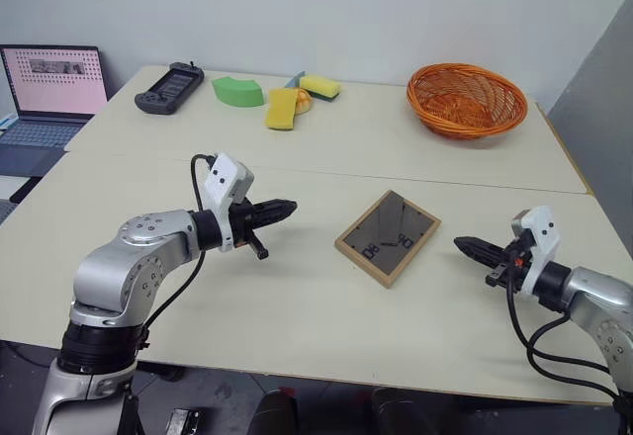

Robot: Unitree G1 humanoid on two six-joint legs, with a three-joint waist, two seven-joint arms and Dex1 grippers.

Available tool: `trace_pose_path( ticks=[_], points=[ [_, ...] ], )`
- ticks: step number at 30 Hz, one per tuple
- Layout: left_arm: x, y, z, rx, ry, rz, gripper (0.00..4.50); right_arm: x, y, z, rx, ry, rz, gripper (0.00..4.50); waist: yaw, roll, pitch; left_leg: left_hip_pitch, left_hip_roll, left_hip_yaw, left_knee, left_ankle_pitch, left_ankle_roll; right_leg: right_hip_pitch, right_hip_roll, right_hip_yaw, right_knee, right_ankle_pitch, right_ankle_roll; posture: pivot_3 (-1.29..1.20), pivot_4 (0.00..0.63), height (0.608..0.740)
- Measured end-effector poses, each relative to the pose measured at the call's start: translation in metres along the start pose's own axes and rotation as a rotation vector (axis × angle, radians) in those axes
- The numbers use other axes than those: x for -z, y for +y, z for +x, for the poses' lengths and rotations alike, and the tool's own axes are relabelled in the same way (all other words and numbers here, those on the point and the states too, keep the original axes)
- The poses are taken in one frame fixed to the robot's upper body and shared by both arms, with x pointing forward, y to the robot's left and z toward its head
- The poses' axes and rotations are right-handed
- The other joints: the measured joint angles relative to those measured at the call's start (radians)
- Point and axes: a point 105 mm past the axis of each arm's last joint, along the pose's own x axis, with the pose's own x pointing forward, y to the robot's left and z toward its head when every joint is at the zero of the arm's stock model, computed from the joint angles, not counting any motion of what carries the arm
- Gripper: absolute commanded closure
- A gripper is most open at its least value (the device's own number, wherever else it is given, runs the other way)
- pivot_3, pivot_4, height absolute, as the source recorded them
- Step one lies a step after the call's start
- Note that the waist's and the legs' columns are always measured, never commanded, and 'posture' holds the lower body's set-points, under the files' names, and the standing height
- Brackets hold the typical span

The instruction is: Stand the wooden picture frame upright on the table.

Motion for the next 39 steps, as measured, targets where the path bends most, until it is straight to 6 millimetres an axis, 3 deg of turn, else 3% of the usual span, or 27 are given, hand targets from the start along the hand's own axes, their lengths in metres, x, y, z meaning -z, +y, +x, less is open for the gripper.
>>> trace_pose_path(
  ticks=[16, 22, 30, 39],
  points=[
    [0.0, -0.006, 0.004, 0.065, 0.026, -0.005, 4.46, -0.001, -0.001, 0.0, 0.018, -0.003, 0.005, 4.5, 0.0, 0.0, 0.0, 0.0, 0.0, 0.0, 0.0, 0.0, 0.0, 0.0, 0.0, 0.0, 0.0, 0.0, 0.0, 0.0, 0.15, 0.74],
    [0.005, 0.002, 0.008, 0.066, 0.047, -0.019, 4.46, -0.001, 0.0, 0.0, 0.032, -0.008, 0.0, 4.5, 0.0, 0.0, 0.0, 0.0, 0.0, 0.0, 0.0, 0.0, 0.0, 0.0, 0.0, 0.0, 0.0, 0.0, 0.0, 0.0, 0.15, 0.74],
    [0.014, 0.017, 0.029, 0.1, 0.083, 0.02, 4.46, 0.006, -0.003, 0.004, 0.093, 0.019, -0.02, 4.5, 0.002, 0.0, 0.0, 0.0, 0.0, 0.0, 0.001, 0.0, 0.0, 0.0, 0.0, 0.0, 0.001, 0.0, 0.0, 0.0, 0.15, 0.74],
    [0.039, 0.017, 0.061, 0.21, 0.163, 0.081, 4.46, 0.012, 0.002, 0.029, 0.147, 0.026, -0.044, 4.5, 0.002, 0.0, 0.0, -0.001, 0.0, 0.0, 0.001, 0.0, 0.0, -0.001, 0.0, 0.0, 0.001, 0.0, 0.0, 0.0, 0.15, 0.74]
  ],
)
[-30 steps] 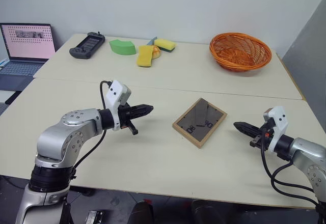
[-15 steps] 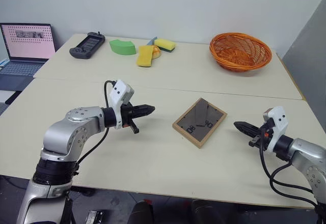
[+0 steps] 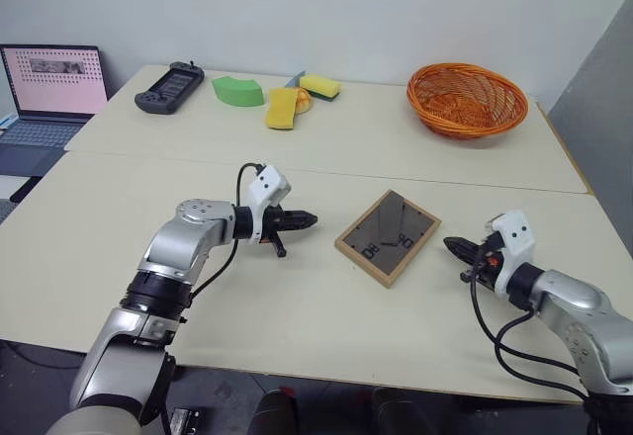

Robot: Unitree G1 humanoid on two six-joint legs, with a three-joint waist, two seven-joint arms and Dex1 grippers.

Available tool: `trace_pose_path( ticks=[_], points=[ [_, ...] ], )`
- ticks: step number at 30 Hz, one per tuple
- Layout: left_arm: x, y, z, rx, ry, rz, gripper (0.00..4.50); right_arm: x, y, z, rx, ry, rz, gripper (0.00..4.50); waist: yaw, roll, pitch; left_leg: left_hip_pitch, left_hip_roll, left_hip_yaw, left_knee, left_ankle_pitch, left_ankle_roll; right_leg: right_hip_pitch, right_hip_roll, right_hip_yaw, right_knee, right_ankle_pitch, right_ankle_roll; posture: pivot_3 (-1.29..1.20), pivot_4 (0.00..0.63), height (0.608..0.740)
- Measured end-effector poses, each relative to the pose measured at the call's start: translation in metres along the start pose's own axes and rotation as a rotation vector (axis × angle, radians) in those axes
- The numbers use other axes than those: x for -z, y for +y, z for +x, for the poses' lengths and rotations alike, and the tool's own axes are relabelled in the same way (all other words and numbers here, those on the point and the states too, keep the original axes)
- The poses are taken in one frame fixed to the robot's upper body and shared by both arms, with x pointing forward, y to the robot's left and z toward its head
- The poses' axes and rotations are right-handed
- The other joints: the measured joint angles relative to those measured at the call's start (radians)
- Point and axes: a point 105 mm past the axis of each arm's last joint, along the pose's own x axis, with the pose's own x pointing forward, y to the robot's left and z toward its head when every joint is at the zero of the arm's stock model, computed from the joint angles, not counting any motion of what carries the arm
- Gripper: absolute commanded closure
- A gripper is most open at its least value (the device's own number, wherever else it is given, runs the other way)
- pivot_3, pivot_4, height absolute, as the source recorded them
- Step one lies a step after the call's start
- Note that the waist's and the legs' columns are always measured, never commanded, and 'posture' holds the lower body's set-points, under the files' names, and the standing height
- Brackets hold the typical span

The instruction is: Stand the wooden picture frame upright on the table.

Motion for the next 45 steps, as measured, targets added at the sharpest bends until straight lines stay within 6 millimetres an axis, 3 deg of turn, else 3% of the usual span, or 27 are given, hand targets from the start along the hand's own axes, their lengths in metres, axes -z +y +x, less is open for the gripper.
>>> trace_pose_path(
  ticks=[8, 18, 26, 36, 45],
  points=[
    [-0.007, 0.005, 0.032, 0.05, 0.007, 0.053, 4.46, 0.002, 0.004, 0.015, 0.024, 0.003, -0.009, 4.5, 0.008, 0.0, 0.0, -0.003, -0.001, -0.002, 0.001, 0.0, 0.0, -0.001, 0.0, -0.001, 0.0, 0.0, 0.0, 0.0, 0.15, 0.74],
    [-0.005, -0.003, 0.056, 0.107, 0.006, 0.068, 4.46, 0.014, -0.003, 0.016, 0.083, 0.023, 0.002, 4.5, 0.01, 0.0, 0.0, -0.003, -0.001, -0.002, 0.001, 0.0, 0.0, -0.001, 0.0, -0.002, 0.0, 0.0, 0.0, 0.0, 0.15, 0.74],
    [-0.01, -0.008, 0.058, 0.145, 0.013, 0.086, 4.46, 0.028, -0.013, 0.024, 0.136, 0.037, 0.03, 4.5, 0.006, 0.0, 0.0, -0.003, -0.001, -0.002, 0.001, 0.0, 0.0, -0.002, 0.0, -0.002, 0.001, 0.0, 0.0, 0.0, 0.15, 0.74],
    [-0.006, -0.003, 0.06, 0.091, 0.04, 0.096, 4.46, 0.02, -0.017, 0.035, 0.161, 0.003, 0.033, 4.5, 0.008, 0.0, 0.0, -0.003, -0.001, -0.003, 0.001, 0.0, 0.0, -0.001, 0.0, -0.002, 0.001, 0.0, 0.0, 0.0, 0.15, 0.74],
    [0.008, -0.017, 0.069, 0.088, 0.054, 0.064, 4.46, 0.012, -0.01, 0.062, 0.134, -0.012, 0.027, 4.5, 0.003, 0.001, 0.0, -0.003, -0.001, -0.004, 0.001, 0.0, 0.0, -0.001, 0.0, -0.002, 0.002, 0.0, 0.0, 0.0, 0.15, 0.74]
  ],
)
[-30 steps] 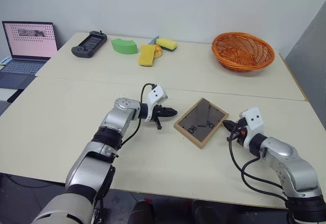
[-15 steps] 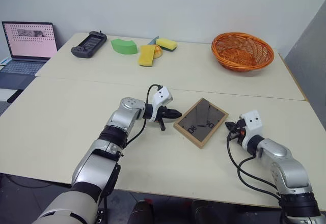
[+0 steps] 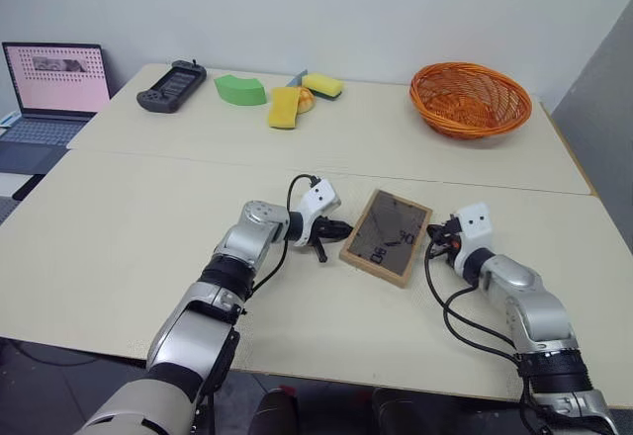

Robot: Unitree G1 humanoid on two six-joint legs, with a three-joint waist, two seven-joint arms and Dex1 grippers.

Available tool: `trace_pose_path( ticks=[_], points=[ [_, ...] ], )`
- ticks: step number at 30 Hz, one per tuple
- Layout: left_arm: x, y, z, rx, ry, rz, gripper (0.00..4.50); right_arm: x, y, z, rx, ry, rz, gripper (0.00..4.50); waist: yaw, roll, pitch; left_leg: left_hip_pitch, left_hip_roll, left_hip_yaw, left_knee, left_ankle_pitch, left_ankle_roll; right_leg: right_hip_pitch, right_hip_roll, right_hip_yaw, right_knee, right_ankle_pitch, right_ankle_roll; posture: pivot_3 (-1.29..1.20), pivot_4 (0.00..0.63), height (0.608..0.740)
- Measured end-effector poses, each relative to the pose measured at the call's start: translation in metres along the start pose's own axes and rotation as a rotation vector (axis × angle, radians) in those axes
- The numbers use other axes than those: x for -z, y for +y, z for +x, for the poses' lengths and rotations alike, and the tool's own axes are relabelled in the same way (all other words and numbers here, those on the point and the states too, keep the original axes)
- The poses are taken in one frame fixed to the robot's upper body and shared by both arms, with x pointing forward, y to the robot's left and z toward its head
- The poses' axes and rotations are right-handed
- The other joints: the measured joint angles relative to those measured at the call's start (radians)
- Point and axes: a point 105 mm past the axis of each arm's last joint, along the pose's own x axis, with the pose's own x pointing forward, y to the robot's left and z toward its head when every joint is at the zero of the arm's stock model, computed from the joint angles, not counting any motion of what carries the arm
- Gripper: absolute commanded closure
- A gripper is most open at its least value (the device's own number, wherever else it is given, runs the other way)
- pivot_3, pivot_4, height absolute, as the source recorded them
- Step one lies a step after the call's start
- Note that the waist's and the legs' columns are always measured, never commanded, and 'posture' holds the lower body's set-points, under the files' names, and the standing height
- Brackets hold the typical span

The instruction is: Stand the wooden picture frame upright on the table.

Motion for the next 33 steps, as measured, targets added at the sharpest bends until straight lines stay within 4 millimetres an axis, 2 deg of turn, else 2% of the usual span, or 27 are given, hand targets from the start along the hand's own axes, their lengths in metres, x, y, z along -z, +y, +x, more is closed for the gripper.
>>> trace_pose_path(
  ticks=[7, 13, 16, 23, 27, 33],
  points=[
    [0.011, -0.024, -0.016, 0.017, 0.004, -0.047, 4.46, -0.013, 0.013, 0.011, -0.051, -0.034, -0.026, 4.5, -0.005, 0.002, -0.001, 0.0, 0.0, -0.002, 0.0, 0.0, 0.0, 0.0, 0.0, -0.001, 0.001, 0.0, 0.0, 0.0, 0.15, 0.74],
    [0.007, -0.019, -0.024, -0.028, 0.001, -0.059, 4.46, -0.009, 0.013, 0.011, -0.074, -0.024, -0.035, 4.5, -0.004, 0.002, -0.001, 0.0, 0.0, -0.002, 0.001, 0.0, 0.0, 0.0, 0.0, -0.001, 0.002, 0.0, 0.0, 0.0, 0.15, 0.74],
    [0.004, -0.014, -0.025, -0.046, 0.0, -0.054, 4.46, -0.007, 0.007, 0.006, -0.073, -0.011, -0.056, 4.5, -0.004, 0.002, -0.001, 0.0, 0.0, -0.002, 0.001, 0.0, 0.0, 0.001, 0.0, -0.001, 0.001, 0.0, 0.0, 0.0, 0.15, 0.74],
    [-0.001, 0.005, -0.032, -0.111, -0.014, -0.047, 4.46, 0.008, -0.004, -0.019, -0.059, 0.037, -0.07, 4.5, -0.002, 0.002, 0.0, 0.0, 0.0, -0.002, 0.001, 0.0, 0.0, 0.001, 0.0, -0.001, 0.001, 0.0, 0.0, 0.0, 0.15, 0.74],
    [-0.008, 0.009, -0.026, -0.11, -0.031, -0.045, 4.46, 0.008, 0.004, -0.032, -0.082, 0.038, -0.038, 4.5, -0.002, 0.002, 0.0, 0.0, 0.0, -0.002, 0.0, 0.0, 0.0, 0.001, 0.0, -0.001, 0.001, 0.0, 0.0, 0.0, 0.15, 0.74],
    [-0.012, 0.009, -0.019, -0.1, -0.046, -0.037, 4.46, 0.001, 0.013, -0.038, -0.077, 0.011, 0.053, 4.5, -0.003, 0.002, 0.0, 0.0, 0.0, -0.002, 0.0, 0.0, 0.0, 0.001, 0.0, -0.001, 0.001, 0.0, 0.0, 0.0, 0.15, 0.74]
  ],
)
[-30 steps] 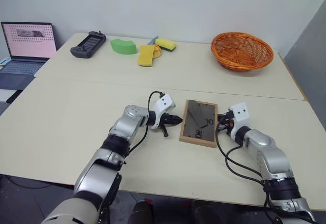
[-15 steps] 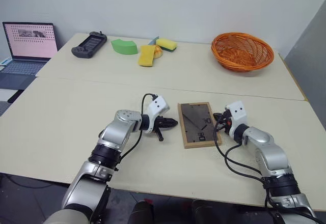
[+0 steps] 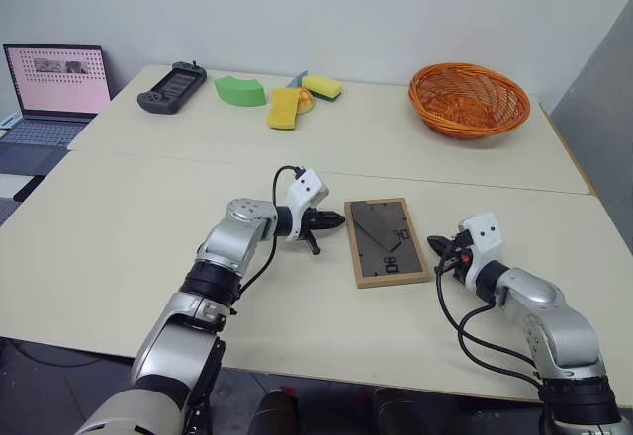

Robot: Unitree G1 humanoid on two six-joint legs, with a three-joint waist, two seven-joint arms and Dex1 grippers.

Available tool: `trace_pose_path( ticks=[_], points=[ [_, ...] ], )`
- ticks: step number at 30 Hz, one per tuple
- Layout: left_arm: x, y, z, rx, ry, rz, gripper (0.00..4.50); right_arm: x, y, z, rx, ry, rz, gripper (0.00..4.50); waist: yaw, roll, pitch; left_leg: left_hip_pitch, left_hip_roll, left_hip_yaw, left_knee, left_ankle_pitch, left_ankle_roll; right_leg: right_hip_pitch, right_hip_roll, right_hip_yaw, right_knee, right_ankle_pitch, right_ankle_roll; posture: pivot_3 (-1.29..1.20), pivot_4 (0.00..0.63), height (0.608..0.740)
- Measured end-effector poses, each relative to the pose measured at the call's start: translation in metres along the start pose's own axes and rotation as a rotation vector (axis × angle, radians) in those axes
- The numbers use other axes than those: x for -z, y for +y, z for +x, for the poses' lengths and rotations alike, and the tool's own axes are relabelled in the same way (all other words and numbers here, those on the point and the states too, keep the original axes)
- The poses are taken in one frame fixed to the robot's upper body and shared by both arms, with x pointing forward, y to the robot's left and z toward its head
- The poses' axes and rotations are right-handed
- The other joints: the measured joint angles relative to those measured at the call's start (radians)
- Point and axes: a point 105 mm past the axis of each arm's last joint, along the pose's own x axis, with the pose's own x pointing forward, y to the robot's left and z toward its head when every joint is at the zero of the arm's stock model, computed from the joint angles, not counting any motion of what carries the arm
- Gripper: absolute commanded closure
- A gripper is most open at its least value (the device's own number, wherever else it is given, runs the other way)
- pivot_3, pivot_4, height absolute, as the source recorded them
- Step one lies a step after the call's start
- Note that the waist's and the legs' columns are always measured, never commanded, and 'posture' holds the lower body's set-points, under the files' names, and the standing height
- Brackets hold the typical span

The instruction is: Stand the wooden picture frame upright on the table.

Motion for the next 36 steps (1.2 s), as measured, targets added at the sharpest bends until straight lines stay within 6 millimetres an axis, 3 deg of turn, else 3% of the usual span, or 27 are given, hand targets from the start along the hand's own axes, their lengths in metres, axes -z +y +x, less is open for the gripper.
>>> trace_pose_path(
  ticks=[7, 13, 17, 22, 26, 32, 36],
  points=[
    [0.001, -0.003, 0.001, 0.013, -0.001, 0.0, 4.46, -0.003, 0.002, -0.006, 0.027, -0.008, 0.039, 4.5, 0.001, 0.0, 0.0, 0.0, 0.0, 0.0, 0.0, 0.0, 0.0, 0.0, 0.0, 0.0, 0.0, 0.0, 0.0, 0.0, 0.15, 0.74],
    [0.0, -0.002, 0.003, 0.002, -0.006, -0.002, 4.46, 0.02, -0.012, -0.03, 0.094, 0.055, 0.06, 4.5, 0.013, 0.0, 0.0, -0.001, 0.0, 0.0, 0.0, 0.0, 0.0, 0.0, 0.0, 0.0, -0.002, 0.0, 0.0, 0.0, 0.15, 0.74],
    [0.0, -0.006, -0.009, -0.005, -0.015, -0.071, 4.46, 0.024, -0.004, -0.034, 0.041, 0.055, 0.042, 4.5, 0.0, 0.001, 0.0, -0.001, 0.001, 0.0, 0.0, 0.0, 0.0, -0.001, 0.001, 0.001, -0.001, 0.0, 0.0, 0.0, 0.15, 0.74],
    [-0.01, -0.014, -0.055, 0.02, -0.019, -0.431, 4.46, 0.015, -0.003, -0.039, -0.055, 0.034, -0.015, 4.5, -0.008, 0.001, 0.0, -0.001, 0.0, -0.003, 0.0, 0.0, 0.0, 0.001, 0.001, -0.001, 0.0, 0.0, 0.0, 0.0, 0.15, 0.74],
    [-0.011, -0.036, -0.078, 0.083, 0.014, -0.701, 4.46, 0.011, -0.015, -0.038, -0.082, 0.041, -0.059, 4.5, -0.007, 0.001, 0.0, -0.001, 0.0, -0.004, 0.0, 0.0, 0.0, 0.001, 0.0, -0.003, -0.001, 0.0, 0.0, 0.0, 0.15, 0.74],
    [0.015, -0.053, -0.078, 0.151, 0.039, -0.944, 4.46, 0.007, -0.023, -0.032, -0.132, 0.053, -0.14, 4.5, -0.005, 0.001, 0.0, 0.0, 0.001, -0.006, 0.001, 0.0, 0.0, 0.002, 0.0, -0.004, 0.0, 0.0, 0.0, 0.0, 0.15, 0.74],
    [0.017, -0.056, -0.076, 0.141, 0.04, -1.015, 4.46, 0.005, -0.016, -0.026, -0.177, 0.048, -0.156, 4.5, -0.002, 0.002, 0.0, 0.0, 0.0, -0.006, 0.001, 0.0, 0.0, 0.002, -0.001, -0.004, 0.0, 0.0, 0.0, 0.0, 0.15, 0.74]
  ],
)
